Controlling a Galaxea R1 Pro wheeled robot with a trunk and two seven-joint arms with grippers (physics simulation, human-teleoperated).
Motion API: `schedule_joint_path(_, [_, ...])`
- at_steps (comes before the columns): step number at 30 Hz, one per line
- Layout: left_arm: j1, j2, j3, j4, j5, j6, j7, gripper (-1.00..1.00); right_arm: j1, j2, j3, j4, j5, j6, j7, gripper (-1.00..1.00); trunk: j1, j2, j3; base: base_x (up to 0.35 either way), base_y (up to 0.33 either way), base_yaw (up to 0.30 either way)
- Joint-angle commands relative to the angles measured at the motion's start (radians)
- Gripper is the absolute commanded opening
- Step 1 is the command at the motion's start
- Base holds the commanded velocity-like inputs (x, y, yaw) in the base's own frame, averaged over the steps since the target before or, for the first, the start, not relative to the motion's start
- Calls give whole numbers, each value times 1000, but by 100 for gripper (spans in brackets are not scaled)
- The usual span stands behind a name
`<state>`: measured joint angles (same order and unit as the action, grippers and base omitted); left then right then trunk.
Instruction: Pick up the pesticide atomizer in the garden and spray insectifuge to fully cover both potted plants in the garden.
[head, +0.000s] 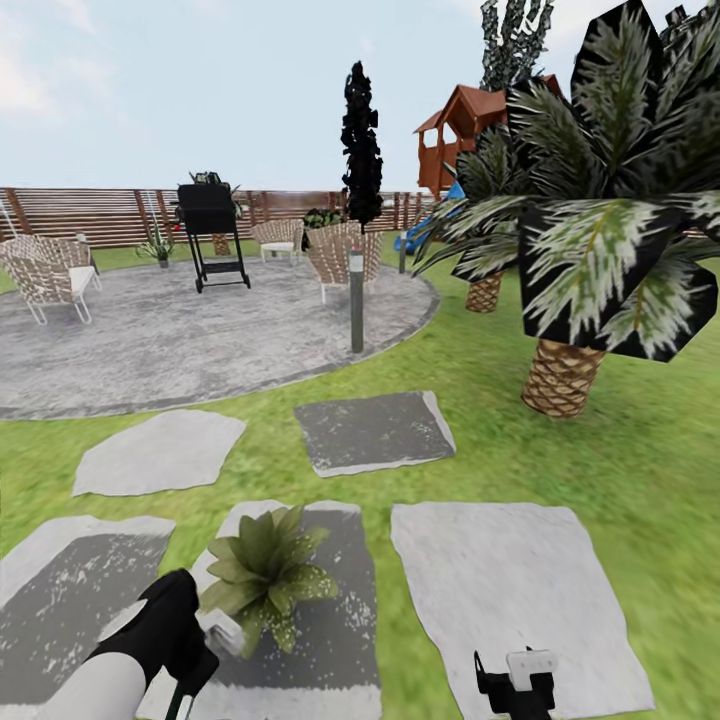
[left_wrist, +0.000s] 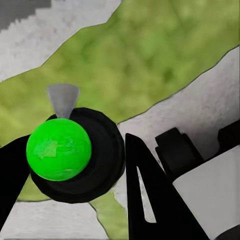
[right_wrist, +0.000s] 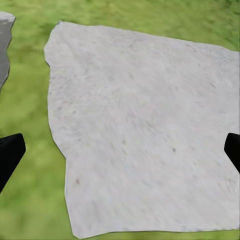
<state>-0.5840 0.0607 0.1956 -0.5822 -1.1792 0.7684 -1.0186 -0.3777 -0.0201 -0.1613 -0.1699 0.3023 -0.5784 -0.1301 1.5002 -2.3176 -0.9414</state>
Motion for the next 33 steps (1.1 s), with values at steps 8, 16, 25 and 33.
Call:
schedule_joint_path(8, [12, 2, 1, 11, -13, -2, -1, -100, 0, 0, -4, 1, 11, -3, -6, 100, 0, 0, -1, 37, 69, 0])
schedule_joint_path(16, [32, -1, 2, 35, -27, -4, 61, -100, -1, 0, -4, 1, 11, -3, -6, 100, 0, 0, -1, 0, 0, 0])
schedule_joint_path(25, [32, -2, 2, 33, -22, -4, 64, -100, 0, 0, -4, 1, 11, -3, -6, 100, 0, 0, -1, -27, 82, 0])
schedule_joint_path(33, [32, -5, 2, 32, -22, -3, 64, -100, 0, 0, -5, 1, 9, -3, -6, 100, 0, 0, -1, -91, 290, -172])
